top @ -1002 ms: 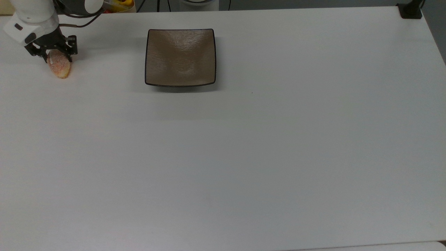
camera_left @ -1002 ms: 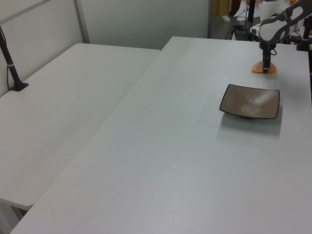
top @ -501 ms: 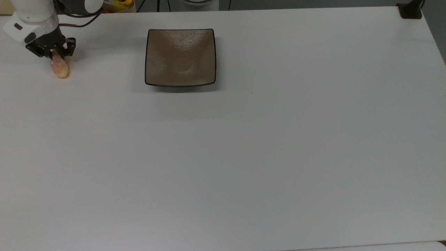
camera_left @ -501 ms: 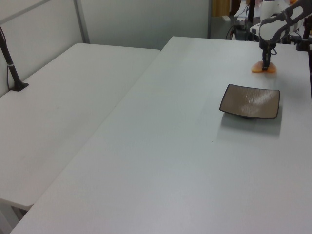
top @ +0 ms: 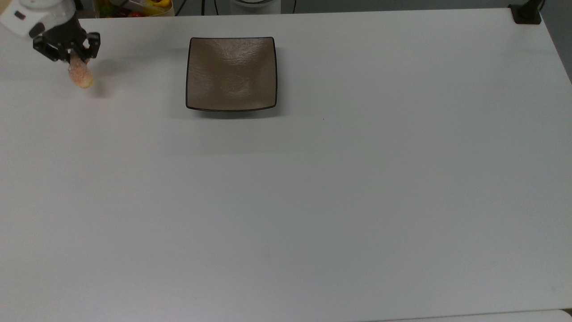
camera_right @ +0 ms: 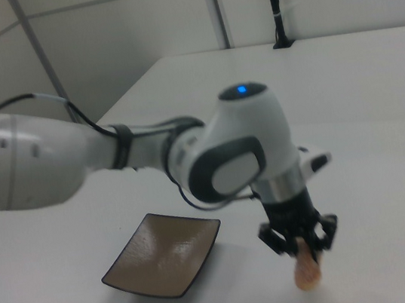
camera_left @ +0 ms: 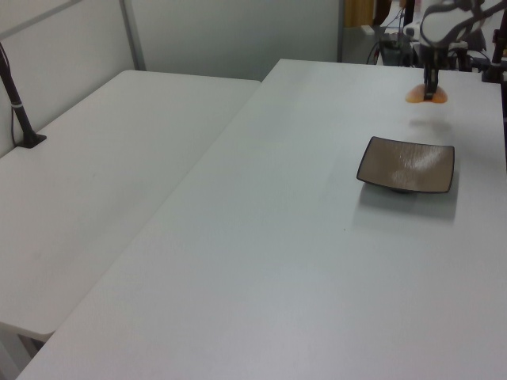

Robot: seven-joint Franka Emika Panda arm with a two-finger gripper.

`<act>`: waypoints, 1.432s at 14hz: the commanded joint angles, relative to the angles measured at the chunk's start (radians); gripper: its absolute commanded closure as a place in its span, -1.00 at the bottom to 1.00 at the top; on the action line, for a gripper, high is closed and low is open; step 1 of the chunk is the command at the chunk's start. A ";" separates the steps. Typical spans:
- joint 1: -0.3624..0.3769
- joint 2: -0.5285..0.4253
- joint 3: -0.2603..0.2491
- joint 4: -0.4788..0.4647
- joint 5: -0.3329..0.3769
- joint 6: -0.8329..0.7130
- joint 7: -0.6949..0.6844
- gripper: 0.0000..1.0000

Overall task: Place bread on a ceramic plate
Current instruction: 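Lift the bread roll and carry it over the brown plate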

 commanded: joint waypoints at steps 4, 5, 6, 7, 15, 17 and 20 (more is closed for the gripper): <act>0.054 -0.199 0.087 0.053 -0.007 -0.304 0.009 0.79; 0.056 -0.208 0.113 0.070 -0.007 -0.353 0.018 0.79; 0.057 -0.211 0.144 0.091 -0.007 -0.408 0.030 0.79; 0.057 -0.211 0.175 0.114 -0.007 -0.459 0.048 0.79; 0.066 -0.214 0.413 0.105 -0.007 -0.590 0.369 0.75; 0.077 -0.208 0.425 0.056 -0.012 -0.576 0.375 0.75; 0.079 -0.182 0.445 0.016 -0.013 -0.561 0.378 0.75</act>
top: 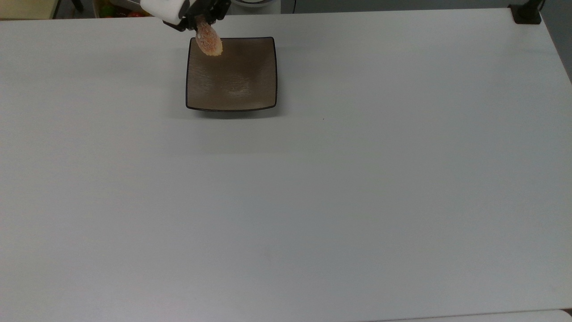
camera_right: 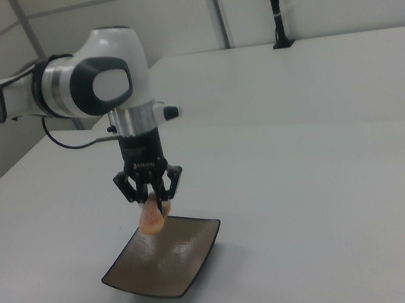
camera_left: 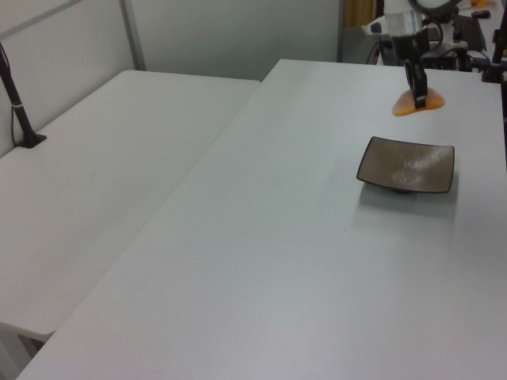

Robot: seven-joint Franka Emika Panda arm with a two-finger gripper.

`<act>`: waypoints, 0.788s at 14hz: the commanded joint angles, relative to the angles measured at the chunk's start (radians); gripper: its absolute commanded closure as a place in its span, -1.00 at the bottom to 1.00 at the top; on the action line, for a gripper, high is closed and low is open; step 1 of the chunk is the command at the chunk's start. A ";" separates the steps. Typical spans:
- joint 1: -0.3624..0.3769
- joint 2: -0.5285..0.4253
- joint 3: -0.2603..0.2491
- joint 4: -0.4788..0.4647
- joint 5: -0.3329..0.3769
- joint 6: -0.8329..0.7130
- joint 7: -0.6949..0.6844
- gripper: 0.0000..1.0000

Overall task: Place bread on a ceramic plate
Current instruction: 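Lift the bread roll and carry it over the brown plate, then lower the bread roll onto the plate and open the gripper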

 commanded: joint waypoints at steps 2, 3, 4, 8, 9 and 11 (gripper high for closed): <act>0.016 0.013 0.013 -0.096 -0.013 0.085 0.050 0.74; 0.022 0.016 0.015 -0.130 -0.018 0.139 0.085 0.74; 0.034 0.022 0.015 -0.165 -0.030 0.190 0.110 0.73; 0.056 0.059 0.015 -0.246 -0.078 0.335 0.205 0.72; 0.056 0.061 0.015 -0.263 -0.089 0.365 0.225 0.72; 0.056 0.079 0.015 -0.277 -0.102 0.386 0.233 0.65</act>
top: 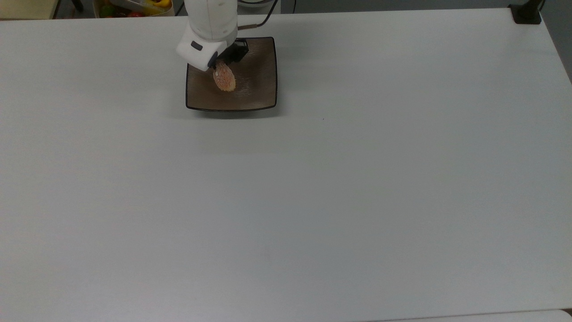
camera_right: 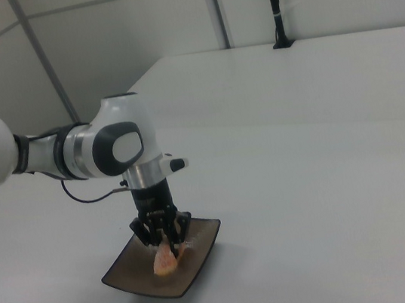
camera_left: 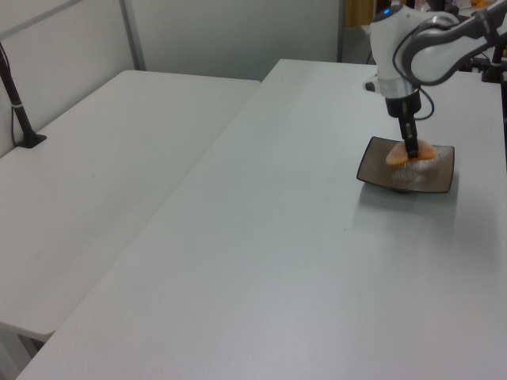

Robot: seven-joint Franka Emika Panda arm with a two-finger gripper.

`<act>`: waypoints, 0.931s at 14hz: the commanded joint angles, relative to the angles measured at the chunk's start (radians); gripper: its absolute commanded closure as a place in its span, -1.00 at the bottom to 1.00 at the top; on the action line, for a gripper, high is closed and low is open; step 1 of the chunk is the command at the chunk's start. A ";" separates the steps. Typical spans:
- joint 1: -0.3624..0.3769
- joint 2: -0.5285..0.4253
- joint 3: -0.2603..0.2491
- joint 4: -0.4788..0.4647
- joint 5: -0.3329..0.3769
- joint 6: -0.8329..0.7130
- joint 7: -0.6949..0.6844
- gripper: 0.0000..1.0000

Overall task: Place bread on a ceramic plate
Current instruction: 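Lower the bread roll onto the plate and open the gripper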

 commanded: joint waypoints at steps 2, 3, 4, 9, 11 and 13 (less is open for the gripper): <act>0.008 0.010 0.004 -0.042 -0.031 0.061 0.048 0.48; 0.008 0.010 0.004 -0.041 -0.031 0.059 0.049 0.29; 0.007 0.010 0.012 -0.039 -0.031 0.059 0.060 0.15; 0.005 -0.003 0.033 -0.018 -0.031 0.044 0.089 -1.00; 0.005 -0.024 0.042 0.028 -0.025 0.003 0.105 -1.00; 0.007 -0.038 0.059 0.106 -0.010 -0.066 0.106 -1.00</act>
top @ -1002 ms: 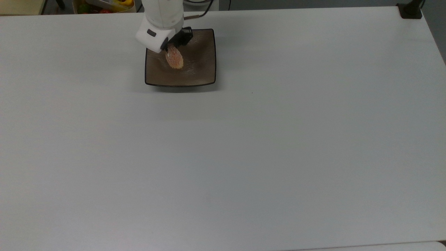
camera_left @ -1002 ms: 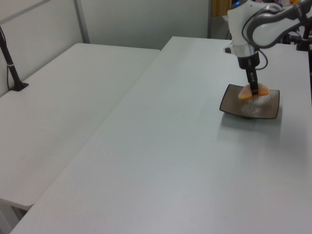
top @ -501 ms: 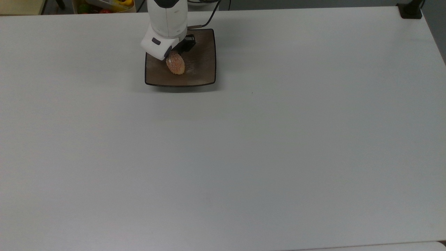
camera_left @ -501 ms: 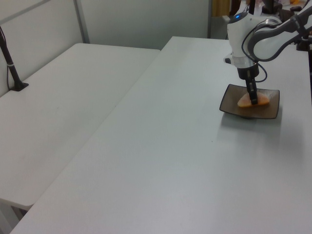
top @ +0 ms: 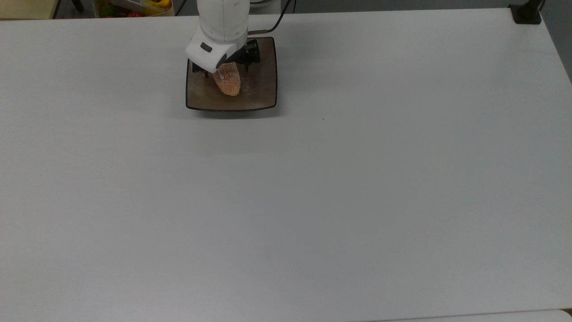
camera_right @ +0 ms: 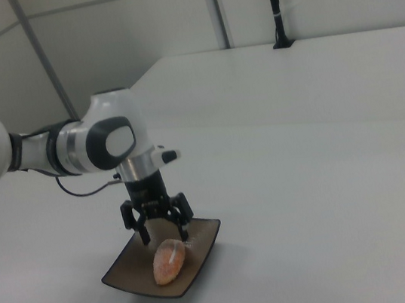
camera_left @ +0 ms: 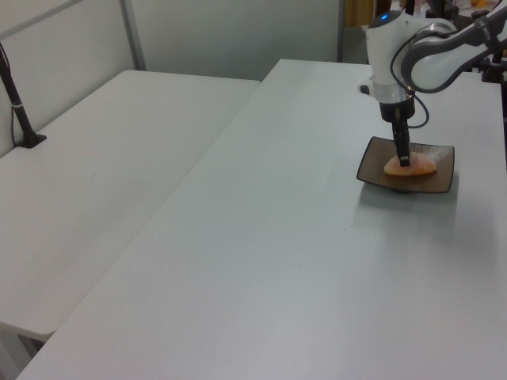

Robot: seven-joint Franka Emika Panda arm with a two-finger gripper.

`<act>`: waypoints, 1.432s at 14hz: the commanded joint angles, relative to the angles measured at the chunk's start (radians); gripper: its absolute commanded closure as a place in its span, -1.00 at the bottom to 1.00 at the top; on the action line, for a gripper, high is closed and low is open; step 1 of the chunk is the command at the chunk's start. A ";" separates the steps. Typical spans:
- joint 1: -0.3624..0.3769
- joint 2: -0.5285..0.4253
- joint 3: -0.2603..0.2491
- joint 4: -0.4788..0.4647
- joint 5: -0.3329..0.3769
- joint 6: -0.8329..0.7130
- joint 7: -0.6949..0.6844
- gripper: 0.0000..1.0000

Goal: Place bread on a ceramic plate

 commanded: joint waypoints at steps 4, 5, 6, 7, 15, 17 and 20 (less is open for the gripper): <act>0.007 -0.041 0.049 0.276 0.035 -0.279 0.065 -1.00; 0.009 -0.043 0.050 0.319 0.040 -0.316 0.077 -1.00; 0.016 -0.047 0.058 0.357 0.046 -0.351 0.094 -1.00; 0.019 -0.061 0.062 0.399 0.058 -0.389 0.102 -1.00; 0.019 -0.100 0.043 0.526 0.112 -0.490 0.114 -1.00; 0.024 -0.103 0.015 0.526 0.149 -0.474 0.108 -1.00; 0.049 -0.100 -0.048 0.511 0.173 -0.341 0.078 -1.00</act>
